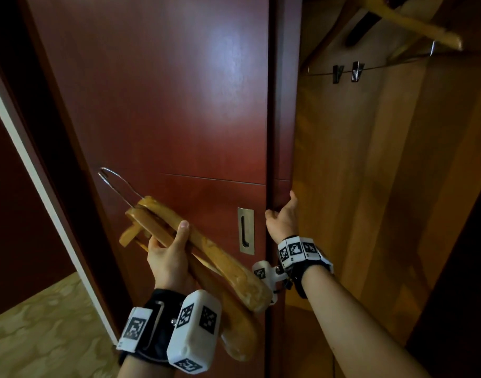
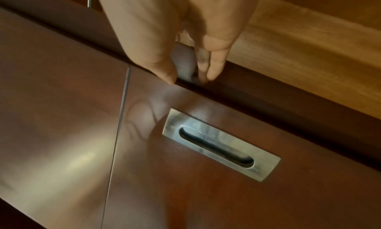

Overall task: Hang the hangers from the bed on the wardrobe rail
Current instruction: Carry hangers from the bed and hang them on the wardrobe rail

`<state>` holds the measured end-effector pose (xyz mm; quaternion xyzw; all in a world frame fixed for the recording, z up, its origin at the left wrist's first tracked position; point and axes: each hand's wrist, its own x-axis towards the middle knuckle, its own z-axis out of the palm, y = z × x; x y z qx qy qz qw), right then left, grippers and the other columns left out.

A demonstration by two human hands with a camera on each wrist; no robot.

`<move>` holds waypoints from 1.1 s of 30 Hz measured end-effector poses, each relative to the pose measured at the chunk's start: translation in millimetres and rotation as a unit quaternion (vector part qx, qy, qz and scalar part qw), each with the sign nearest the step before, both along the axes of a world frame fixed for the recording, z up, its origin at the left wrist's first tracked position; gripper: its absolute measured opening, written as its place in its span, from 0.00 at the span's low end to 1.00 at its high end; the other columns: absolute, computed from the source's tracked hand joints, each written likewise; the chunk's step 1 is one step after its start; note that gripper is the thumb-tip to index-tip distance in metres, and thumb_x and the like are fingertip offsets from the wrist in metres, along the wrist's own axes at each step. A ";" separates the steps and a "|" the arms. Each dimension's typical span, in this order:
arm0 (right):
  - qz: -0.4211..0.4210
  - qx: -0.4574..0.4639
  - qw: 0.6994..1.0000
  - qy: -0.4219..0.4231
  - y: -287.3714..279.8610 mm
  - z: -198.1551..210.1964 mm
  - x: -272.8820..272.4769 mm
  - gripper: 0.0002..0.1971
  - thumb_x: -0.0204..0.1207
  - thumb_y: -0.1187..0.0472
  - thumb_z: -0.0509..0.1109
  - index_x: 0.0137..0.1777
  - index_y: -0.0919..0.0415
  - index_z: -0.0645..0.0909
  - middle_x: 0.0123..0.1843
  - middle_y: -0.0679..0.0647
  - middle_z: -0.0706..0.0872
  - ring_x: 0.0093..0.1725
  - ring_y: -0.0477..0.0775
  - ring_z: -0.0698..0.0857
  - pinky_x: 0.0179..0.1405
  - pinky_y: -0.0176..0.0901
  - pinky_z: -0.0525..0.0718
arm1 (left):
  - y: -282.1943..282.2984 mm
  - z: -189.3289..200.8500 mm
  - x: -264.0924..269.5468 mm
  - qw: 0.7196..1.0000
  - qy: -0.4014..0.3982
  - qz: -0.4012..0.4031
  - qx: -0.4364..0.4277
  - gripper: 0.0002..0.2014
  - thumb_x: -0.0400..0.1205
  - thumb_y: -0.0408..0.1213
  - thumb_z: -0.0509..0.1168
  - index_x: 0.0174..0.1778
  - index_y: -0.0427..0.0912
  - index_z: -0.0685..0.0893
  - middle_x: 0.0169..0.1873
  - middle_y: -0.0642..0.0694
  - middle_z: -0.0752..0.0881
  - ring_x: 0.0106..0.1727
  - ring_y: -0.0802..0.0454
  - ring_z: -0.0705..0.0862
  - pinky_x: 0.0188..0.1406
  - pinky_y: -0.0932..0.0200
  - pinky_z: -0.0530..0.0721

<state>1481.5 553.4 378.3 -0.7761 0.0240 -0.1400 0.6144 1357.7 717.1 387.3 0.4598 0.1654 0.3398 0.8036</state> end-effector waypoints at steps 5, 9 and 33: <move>0.038 -0.012 0.999 0.009 5.5 2.6 1.7 0.36 0.82 0.71 0.62 0.84 0.58 0.46 0.85 0.59 0.54 0.82 0.60 0.62 0.76 0.46 0.66 | 5.6 -1.1 0.4 1.000 0.001 0.006 0.003 0.13 0.76 0.36 0.75 0.53 0.37 0.82 0.42 0.40 0.87 0.42 0.43 0.88 0.44 0.47 0.88; 0.066 -0.029 0.997 0.004 10.2 4.1 4.2 0.34 0.82 0.72 0.60 0.84 0.58 0.50 0.84 0.59 0.59 0.81 0.60 0.65 0.78 0.50 0.66 | 7.8 -2.7 -2.3 1.000 -0.008 0.020 0.011 0.15 0.77 0.36 0.74 0.56 0.36 0.82 0.41 0.43 0.88 0.38 0.49 0.88 0.36 0.56 0.86; 0.235 -0.151 0.960 0.002 -7.9 27.8 -99.7 0.15 0.81 0.45 0.64 0.51 0.57 0.79 0.46 0.48 0.83 0.45 0.46 0.81 0.45 0.38 0.76 | -13.9 2.3 -35.1 0.995 0.013 -0.102 0.019 0.13 0.78 0.36 0.73 0.55 0.36 0.81 0.36 0.43 0.86 0.33 0.49 0.88 0.30 0.56 0.87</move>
